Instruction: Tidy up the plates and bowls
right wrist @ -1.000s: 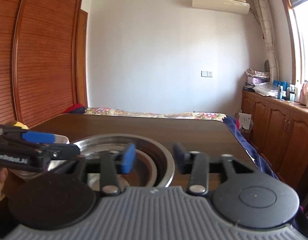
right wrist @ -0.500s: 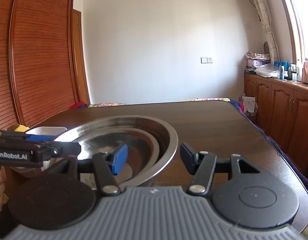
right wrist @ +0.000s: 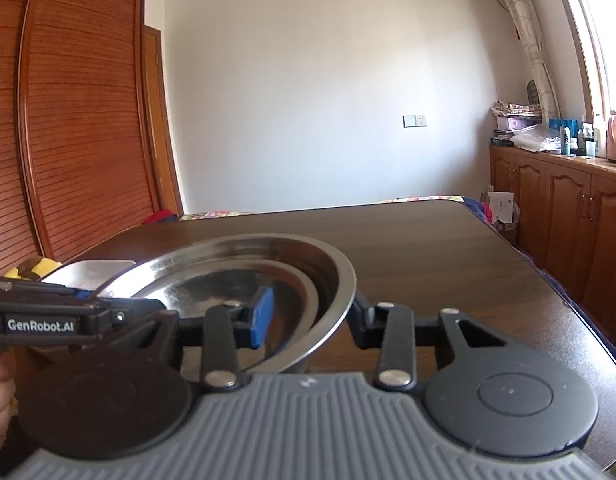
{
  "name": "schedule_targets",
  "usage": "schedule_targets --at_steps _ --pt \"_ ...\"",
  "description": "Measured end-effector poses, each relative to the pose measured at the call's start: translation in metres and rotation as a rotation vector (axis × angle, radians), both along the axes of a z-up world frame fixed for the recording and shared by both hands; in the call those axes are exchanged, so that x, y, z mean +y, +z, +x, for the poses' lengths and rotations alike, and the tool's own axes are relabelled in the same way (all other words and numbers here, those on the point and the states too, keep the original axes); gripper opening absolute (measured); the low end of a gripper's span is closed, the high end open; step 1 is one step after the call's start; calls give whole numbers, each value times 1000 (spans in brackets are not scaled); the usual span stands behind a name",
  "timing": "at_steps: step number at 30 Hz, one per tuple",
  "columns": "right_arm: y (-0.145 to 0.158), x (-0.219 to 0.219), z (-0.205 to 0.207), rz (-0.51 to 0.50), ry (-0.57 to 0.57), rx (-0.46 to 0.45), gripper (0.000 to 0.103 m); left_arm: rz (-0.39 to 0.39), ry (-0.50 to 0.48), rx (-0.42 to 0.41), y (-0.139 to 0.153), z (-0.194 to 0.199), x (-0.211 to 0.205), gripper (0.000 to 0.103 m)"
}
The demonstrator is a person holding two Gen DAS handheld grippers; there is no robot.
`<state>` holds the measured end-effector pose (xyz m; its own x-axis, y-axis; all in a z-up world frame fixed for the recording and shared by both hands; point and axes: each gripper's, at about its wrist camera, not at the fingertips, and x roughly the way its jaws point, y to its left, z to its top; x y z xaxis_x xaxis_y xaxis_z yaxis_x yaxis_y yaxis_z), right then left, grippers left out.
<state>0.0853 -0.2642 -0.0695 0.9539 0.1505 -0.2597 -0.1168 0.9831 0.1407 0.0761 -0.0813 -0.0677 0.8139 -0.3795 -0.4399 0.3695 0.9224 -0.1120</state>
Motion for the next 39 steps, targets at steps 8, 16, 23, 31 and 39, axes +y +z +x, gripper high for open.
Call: schedule_targets --at_steps 8,16,23,31,39 --pt "0 -2 0 13 -6 4 33 10 3 -2 0 -4 1 33" --pt "7 -6 -1 35 -5 7 31 12 -3 -11 10 -6 -2 32" --pt "23 -3 -3 34 2 -18 31 -1 -8 -24 30 -7 3 32" --pt "36 5 4 24 28 -41 31 -2 -2 -58 54 -7 13 32" --pt "46 22 10 20 77 -52 31 -12 22 -85 69 -11 41 32"
